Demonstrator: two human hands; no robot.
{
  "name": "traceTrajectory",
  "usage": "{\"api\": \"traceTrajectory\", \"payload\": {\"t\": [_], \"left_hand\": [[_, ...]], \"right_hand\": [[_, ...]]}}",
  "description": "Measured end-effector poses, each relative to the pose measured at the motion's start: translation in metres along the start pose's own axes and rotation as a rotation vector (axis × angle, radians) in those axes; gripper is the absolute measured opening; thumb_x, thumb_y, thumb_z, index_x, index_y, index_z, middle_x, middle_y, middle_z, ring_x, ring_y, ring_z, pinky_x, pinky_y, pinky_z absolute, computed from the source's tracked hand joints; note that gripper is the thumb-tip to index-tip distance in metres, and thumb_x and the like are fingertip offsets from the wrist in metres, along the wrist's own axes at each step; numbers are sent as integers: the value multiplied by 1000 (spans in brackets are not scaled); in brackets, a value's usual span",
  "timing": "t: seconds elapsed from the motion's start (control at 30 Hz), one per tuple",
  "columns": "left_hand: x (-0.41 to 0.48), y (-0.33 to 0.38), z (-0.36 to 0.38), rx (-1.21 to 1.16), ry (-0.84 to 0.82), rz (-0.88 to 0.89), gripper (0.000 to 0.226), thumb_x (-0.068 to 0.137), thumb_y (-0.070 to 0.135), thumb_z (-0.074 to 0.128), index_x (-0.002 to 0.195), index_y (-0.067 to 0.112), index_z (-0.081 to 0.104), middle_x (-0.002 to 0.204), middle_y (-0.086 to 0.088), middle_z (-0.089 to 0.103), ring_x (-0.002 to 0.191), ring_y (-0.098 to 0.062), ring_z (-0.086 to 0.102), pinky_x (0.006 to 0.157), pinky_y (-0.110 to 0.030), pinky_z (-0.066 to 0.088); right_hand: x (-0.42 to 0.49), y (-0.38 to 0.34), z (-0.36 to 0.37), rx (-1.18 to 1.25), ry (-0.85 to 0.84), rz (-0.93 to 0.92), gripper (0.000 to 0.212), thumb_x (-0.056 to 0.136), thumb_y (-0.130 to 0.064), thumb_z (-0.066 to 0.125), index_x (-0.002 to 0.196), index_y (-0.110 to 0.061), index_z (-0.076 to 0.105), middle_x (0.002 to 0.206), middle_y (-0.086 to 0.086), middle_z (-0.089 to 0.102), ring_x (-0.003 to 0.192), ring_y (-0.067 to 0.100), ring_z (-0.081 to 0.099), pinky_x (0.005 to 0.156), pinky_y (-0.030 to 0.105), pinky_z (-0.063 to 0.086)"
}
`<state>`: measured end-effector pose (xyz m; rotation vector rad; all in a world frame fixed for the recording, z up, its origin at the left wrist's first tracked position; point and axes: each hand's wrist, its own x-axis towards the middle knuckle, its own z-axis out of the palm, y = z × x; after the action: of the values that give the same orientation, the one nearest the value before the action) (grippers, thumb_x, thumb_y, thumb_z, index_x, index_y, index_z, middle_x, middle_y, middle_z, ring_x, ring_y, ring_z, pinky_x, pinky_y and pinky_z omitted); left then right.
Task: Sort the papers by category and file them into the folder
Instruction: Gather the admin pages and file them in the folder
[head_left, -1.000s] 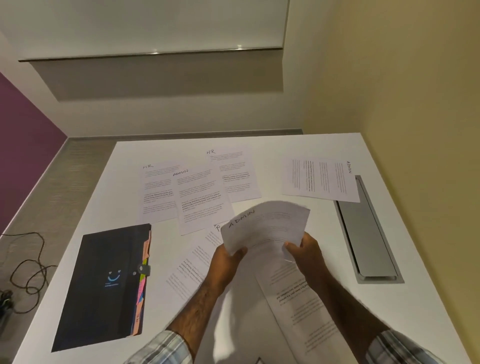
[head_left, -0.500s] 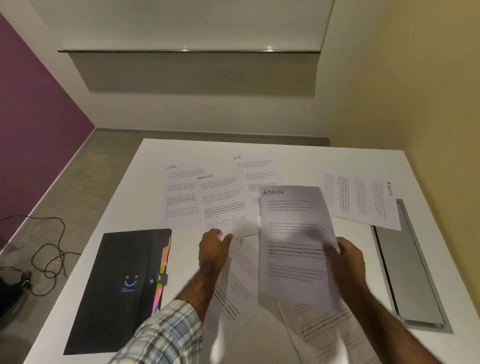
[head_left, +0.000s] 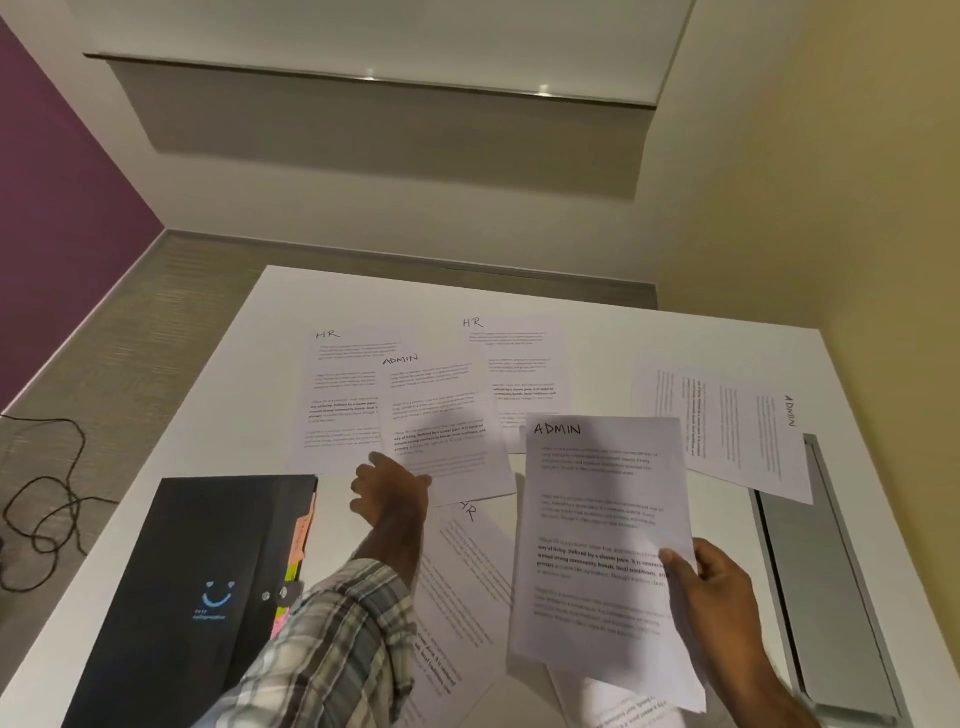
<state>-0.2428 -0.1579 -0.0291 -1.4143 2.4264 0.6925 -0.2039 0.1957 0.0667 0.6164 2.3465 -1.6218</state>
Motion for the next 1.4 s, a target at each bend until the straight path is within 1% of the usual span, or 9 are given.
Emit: {"api": "traceTrajectory", "payload": {"t": [0.23, 0.3, 0.43, 0.57, 0.73, 0.93, 1.07, 1.23, 1.4], "left_hand": [[-10, 2, -14, -349, -73, 17, 11, 96, 26, 60, 91, 16, 58, 95, -7, 70, 77, -24, 68, 77, -42, 62], [-19, -3, -23, -440, -87, 74, 16, 99, 21, 58, 85, 14, 59, 93, -6, 69, 71, -18, 63, 66, -34, 59], [-30, -17, -49, -569, -45, 162, 20, 100, 16, 55, 113, 6, 67, 112, -14, 71, 90, -28, 67, 69, -37, 60], [-69, -34, -90, -811, -100, 223, 15, 102, 15, 57, 108, 21, 69, 108, -8, 73, 90, -22, 71, 69, -35, 63], [-142, -54, -122, -932, -278, 232, 20, 100, 13, 62, 119, 18, 69, 106, -1, 77, 80, -14, 77, 63, -30, 63], [-216, -53, -116, -887, -400, 224, 15, 99, 7, 61, 110, 14, 69, 98, -3, 78, 68, -19, 77, 51, -28, 60], [-243, -55, -107, -752, -465, 287, 15, 98, 14, 65, 112, 16, 72, 98, -2, 80, 73, -15, 76, 52, -24, 56], [-237, -54, -114, -554, -297, 404, 36, 85, 58, 70, 96, 24, 74, 92, 7, 76, 84, -12, 71, 74, -31, 52], [-225, -30, -122, -958, -767, 304, 32, 96, 38, 63, 123, 21, 70, 120, 1, 76, 113, -19, 71, 104, -39, 48]], "right_hand": [[5, 2, -9, 32, 21, 33, 11, 98, -9, 64, 94, -12, 73, 85, 7, 79, 79, 33, 74, 72, 42, 58], [4, -1, -12, 33, 27, 17, 12, 98, -9, 62, 92, -11, 73, 83, 6, 78, 76, 30, 73, 65, 35, 57], [4, -3, -17, 27, 38, -9, 14, 99, -13, 60, 91, -10, 71, 81, 8, 77, 70, 30, 72, 53, 32, 55], [6, -8, -20, 26, 24, 22, 13, 98, -15, 60, 90, -11, 70, 85, 11, 76, 75, 38, 72, 66, 51, 62], [-4, -20, -23, 15, -31, -39, 18, 99, -14, 59, 87, -5, 67, 82, 14, 73, 66, 28, 69, 49, 27, 49], [-24, -32, -19, 180, -183, -34, 23, 93, -14, 67, 75, -1, 64, 77, 18, 70, 65, 25, 60, 59, 36, 45], [-43, -35, -26, 291, -304, -80, 17, 99, -9, 60, 90, 0, 71, 88, 16, 77, 75, 32, 72, 64, 37, 54], [-49, -33, -37, 342, -356, -16, 20, 100, -9, 59, 113, -1, 72, 105, 16, 78, 94, 40, 75, 86, 52, 61], [-52, -39, -40, 331, -428, -37, 28, 105, -21, 53, 128, -9, 65, 124, 5, 73, 108, 26, 73, 99, 42, 56]]}}
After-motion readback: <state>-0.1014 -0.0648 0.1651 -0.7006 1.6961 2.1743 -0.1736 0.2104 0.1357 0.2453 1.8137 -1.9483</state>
